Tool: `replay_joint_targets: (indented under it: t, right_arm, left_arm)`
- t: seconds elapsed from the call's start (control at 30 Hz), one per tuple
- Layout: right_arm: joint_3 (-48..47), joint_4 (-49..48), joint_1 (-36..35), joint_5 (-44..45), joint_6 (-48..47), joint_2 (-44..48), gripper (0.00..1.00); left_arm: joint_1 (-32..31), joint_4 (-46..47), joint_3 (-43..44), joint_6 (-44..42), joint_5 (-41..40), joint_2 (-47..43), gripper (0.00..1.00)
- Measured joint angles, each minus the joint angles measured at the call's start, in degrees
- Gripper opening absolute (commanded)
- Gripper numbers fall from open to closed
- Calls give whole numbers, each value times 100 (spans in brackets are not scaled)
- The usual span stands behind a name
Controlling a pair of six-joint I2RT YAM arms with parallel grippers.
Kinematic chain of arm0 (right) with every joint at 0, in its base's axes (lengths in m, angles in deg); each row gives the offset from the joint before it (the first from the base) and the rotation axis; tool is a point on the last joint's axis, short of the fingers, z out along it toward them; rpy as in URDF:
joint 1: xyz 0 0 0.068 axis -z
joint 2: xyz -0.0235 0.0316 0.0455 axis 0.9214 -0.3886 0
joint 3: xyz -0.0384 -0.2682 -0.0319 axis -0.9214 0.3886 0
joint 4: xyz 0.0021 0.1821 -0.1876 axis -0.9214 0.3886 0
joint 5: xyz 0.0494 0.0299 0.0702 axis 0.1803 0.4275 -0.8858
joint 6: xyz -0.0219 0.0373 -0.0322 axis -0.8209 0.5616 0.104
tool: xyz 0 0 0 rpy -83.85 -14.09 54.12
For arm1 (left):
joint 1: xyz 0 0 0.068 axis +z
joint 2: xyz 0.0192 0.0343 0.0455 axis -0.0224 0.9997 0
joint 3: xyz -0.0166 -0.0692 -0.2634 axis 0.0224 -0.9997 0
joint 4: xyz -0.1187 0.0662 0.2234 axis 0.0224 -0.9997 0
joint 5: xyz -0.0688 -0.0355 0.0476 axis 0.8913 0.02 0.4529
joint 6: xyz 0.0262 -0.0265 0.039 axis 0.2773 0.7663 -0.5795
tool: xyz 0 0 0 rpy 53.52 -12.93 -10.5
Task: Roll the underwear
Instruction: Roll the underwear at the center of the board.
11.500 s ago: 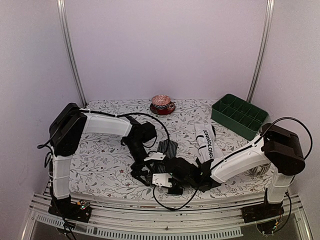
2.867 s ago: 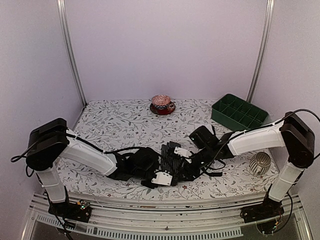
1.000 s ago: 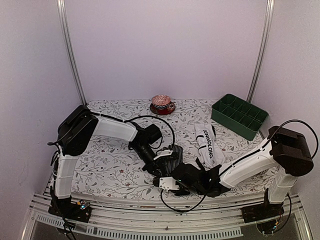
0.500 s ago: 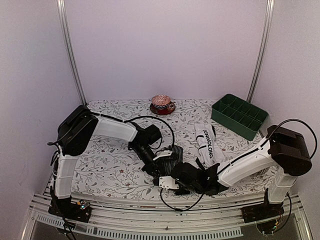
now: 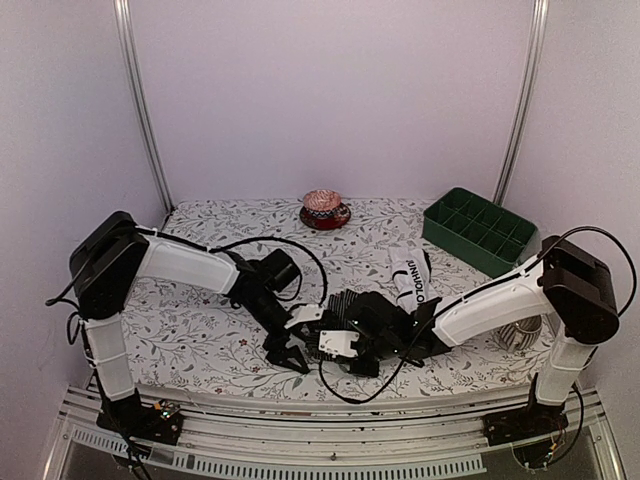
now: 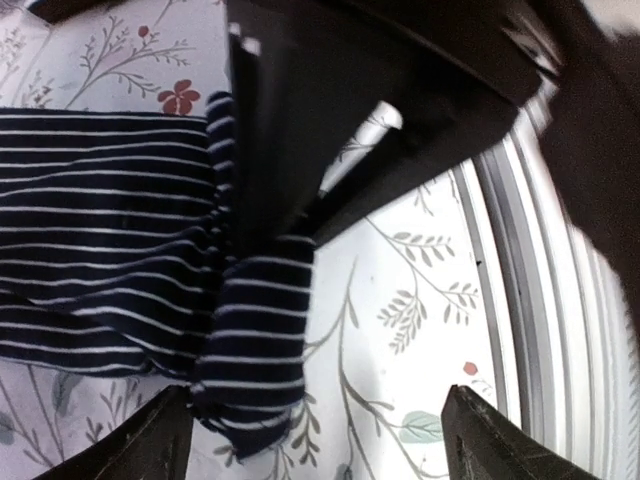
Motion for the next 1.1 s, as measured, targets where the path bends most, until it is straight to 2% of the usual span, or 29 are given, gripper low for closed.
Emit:
replay_joint_targets:
  t: [0.27, 0.57, 0.73, 1.1]
  right_arm:
    - [-149, 385, 459, -1012, 337, 0, 4]
    - [-232, 815, 966, -2323, 603, 0, 5]
    - [-352, 1064, 1174, -2970, 695, -120, 6]
    - [-592, 1318, 1401, -4168, 789, -503, 8]
  left_arm:
    - [-155, 1628, -1272, 201, -417, -1056, 94]
    - [-796, 3991, -2940, 109, -1519, -1829, 93]
    - [-1215, 5005, -3425, 2, -2109, -1871, 93]
    - [-1725, 6857, -3971, -498, -3226, -1561, 83]
